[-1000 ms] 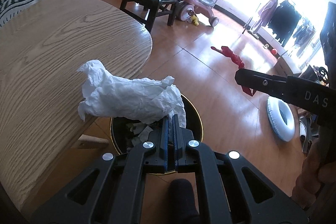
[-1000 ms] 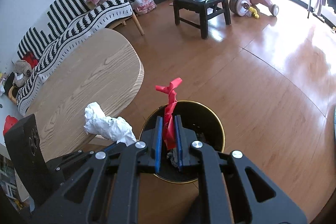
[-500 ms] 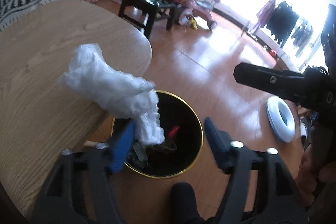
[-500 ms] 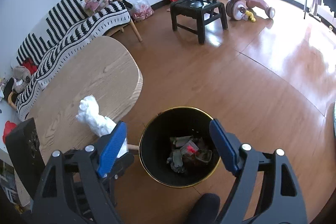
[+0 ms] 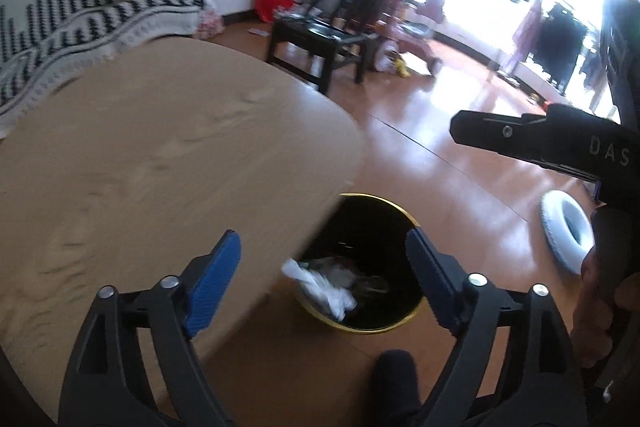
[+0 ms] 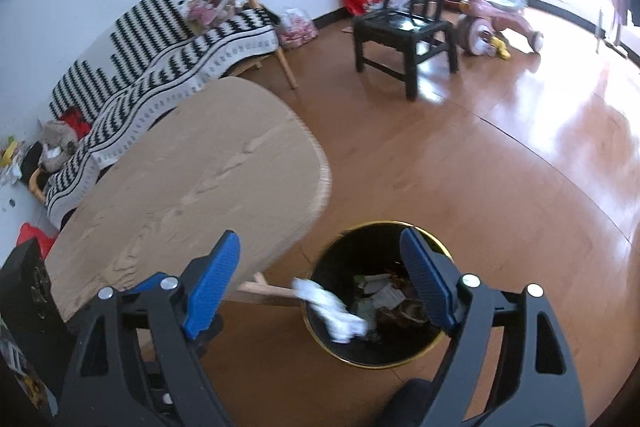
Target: Collect trash
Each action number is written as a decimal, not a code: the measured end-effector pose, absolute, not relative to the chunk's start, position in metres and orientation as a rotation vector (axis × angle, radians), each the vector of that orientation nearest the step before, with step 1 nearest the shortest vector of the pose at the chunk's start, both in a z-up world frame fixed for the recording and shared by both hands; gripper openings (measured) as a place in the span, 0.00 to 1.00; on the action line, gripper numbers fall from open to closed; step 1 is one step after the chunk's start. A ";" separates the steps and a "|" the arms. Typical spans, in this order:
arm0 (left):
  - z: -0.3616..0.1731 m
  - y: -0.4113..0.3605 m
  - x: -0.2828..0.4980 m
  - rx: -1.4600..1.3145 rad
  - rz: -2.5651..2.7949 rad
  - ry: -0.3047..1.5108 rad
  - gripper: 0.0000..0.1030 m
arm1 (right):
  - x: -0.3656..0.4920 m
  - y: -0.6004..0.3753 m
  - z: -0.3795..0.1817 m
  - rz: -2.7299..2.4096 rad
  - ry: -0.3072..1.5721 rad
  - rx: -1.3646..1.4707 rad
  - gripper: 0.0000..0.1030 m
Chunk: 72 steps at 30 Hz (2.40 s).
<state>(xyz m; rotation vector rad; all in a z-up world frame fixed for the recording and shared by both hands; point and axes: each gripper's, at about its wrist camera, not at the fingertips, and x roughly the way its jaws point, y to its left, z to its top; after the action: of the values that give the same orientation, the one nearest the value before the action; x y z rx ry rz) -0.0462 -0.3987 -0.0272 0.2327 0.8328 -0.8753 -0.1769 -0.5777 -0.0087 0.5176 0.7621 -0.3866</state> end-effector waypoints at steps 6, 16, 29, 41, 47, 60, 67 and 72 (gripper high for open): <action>-0.001 -0.321 -0.022 0.218 -0.736 0.795 0.85 | -0.125 -0.524 0.006 -0.280 0.775 0.446 0.82; 0.029 -0.145 0.007 0.142 -0.419 0.754 0.91 | -0.035 -0.376 0.035 -0.026 0.767 0.270 0.89; 0.022 0.032 0.031 -0.036 -0.076 0.816 0.91 | 0.029 -0.235 0.011 0.155 0.820 0.089 0.93; 0.009 0.046 0.039 -0.031 -0.078 0.849 0.91 | 0.042 -0.209 0.001 0.177 0.833 0.068 0.93; 0.008 0.035 0.036 -0.008 -0.094 0.846 0.91 | 0.038 -0.209 0.001 0.174 0.837 0.067 0.93; 0.004 0.024 0.034 0.011 -0.111 0.852 0.91 | 0.030 -0.219 0.002 0.162 0.829 0.067 0.93; 0.004 0.023 0.033 0.012 -0.111 0.853 0.91 | 0.029 -0.219 0.004 0.161 0.829 0.065 0.93; 0.004 0.022 0.033 0.019 -0.113 0.853 0.91 | 0.030 -0.219 0.005 0.162 0.830 0.064 0.93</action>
<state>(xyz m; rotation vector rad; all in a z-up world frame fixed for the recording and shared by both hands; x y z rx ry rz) 0.0331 0.0224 0.0037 0.0186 0.8529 -0.1133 0.0295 -0.2187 0.0046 0.0641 0.8304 0.1623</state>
